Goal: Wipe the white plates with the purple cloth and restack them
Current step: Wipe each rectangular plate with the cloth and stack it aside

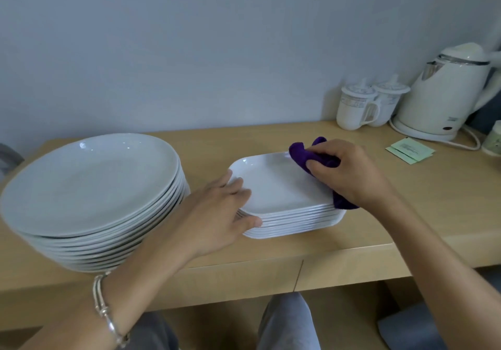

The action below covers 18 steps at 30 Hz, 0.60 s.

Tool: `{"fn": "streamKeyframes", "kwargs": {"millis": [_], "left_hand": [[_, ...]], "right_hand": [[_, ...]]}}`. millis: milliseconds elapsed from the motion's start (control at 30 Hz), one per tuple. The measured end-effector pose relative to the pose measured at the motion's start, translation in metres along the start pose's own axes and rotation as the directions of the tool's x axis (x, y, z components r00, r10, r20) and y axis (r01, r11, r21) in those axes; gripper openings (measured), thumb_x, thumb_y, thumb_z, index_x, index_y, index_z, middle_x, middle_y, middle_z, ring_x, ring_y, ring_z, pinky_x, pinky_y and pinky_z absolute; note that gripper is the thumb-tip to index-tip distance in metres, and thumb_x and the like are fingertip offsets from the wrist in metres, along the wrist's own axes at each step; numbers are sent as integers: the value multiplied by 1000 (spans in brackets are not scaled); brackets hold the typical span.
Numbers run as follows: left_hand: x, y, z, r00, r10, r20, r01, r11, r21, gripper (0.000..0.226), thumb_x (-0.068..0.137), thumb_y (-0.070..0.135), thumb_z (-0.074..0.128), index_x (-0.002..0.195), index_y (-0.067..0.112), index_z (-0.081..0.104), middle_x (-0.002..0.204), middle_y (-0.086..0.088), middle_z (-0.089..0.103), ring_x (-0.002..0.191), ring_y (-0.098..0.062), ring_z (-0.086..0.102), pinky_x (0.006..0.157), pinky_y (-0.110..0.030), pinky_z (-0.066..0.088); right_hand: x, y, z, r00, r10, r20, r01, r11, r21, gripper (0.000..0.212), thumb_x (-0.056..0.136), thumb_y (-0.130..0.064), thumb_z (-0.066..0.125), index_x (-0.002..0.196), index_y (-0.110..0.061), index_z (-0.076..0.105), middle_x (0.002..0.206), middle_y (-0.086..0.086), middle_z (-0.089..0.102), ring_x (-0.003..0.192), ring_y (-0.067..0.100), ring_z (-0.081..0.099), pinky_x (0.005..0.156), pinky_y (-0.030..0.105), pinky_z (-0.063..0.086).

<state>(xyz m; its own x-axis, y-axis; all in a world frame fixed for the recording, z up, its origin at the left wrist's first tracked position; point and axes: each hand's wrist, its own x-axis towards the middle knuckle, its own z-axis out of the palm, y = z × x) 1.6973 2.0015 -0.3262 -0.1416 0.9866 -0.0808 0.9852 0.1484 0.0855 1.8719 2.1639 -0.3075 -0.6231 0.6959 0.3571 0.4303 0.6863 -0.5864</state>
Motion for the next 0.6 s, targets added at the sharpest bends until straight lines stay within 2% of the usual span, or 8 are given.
{"fn": "streamKeyframes", "kwargs": {"millis": [67, 133, 167, 233, 267, 333, 467, 600], "left_hand": [[3, -4, 1, 999, 27, -31, -26, 999, 44, 87, 68, 73, -2, 109, 23, 56, 111, 12, 49, 142, -10, 27, 96, -26, 36], [7, -8, 0, 999, 39, -35, -37, 997, 61, 78, 68, 75, 0, 91, 21, 52, 91, 9, 45, 121, -14, 45, 88, -32, 43], [8, -10, -3, 998, 55, -23, -54, 997, 60, 83, 66, 80, 2, 91, 21, 55, 91, 7, 48, 116, -15, 49, 88, -35, 45], [10, -13, -8, 999, 35, 24, -35, 999, 6, 95, 62, 90, 8, 104, 29, 67, 107, 7, 61, 122, -14, 50, 94, -38, 45], [9, -12, -12, 999, 10, 32, -8, 999, -46, 88, 67, 88, 14, 108, 34, 71, 119, 8, 65, 127, -13, 49, 98, -38, 43], [8, -11, -19, 1000, 5, 4, -4, 998, -69, 78, 75, 78, 19, 108, 34, 74, 123, 11, 67, 127, -12, 52, 99, -37, 43], [5, -13, -16, 997, 68, -40, -71, 994, -85, 42, 94, 58, 40, 117, 39, 70, 132, 18, 62, 126, -11, 55, 102, -34, 43], [7, -18, -6, 970, 226, -86, -223, 974, 39, 75, 81, 61, 9, 104, 30, 73, 113, 9, 72, 109, -23, 66, 93, -42, 49]], "right_hand": [[-1, -1, -4, 996, 34, -81, -28, 997, 71, 19, 85, -24, 62, 83, -42, 67, 82, -6, 66, 79, 8, 58, 70, 21, 44], [-3, -5, -9, 991, 45, -126, -32, 994, 102, 17, 84, -25, 63, 87, -41, 68, 81, -10, 65, 78, 4, 58, 64, 12, 41], [-4, -7, -13, 988, 47, -146, -30, 993, 115, 17, 84, -25, 64, 86, -41, 67, 80, -9, 65, 76, 4, 58, 62, 11, 40], [-7, -12, -20, 983, 39, -180, -12, 989, 146, 22, 84, -25, 64, 79, -46, 63, 80, -6, 66, 75, 6, 57, 64, 14, 42], [-7, -15, -23, 981, 33, -190, -3, 988, 156, 23, 84, -25, 64, 77, -48, 62, 81, -5, 66, 75, 7, 58, 67, 18, 45], [-7, -20, -29, 980, 24, -198, 10, 985, 171, 23, 84, -27, 64, 77, -49, 62, 85, -4, 68, 77, 8, 59, 70, 22, 48], [-9, -25, -27, 989, 0, -146, 25, 986, 168, 31, 84, -23, 65, 75, -51, 59, 80, -9, 67, 75, 1, 58, 60, 7, 41], [-12, -18, -15, 997, 3, -81, 9, 989, 145, 33, 85, -24, 65, 74, -54, 59, 72, -13, 64, 71, -1, 57, 60, 6, 38]]}}
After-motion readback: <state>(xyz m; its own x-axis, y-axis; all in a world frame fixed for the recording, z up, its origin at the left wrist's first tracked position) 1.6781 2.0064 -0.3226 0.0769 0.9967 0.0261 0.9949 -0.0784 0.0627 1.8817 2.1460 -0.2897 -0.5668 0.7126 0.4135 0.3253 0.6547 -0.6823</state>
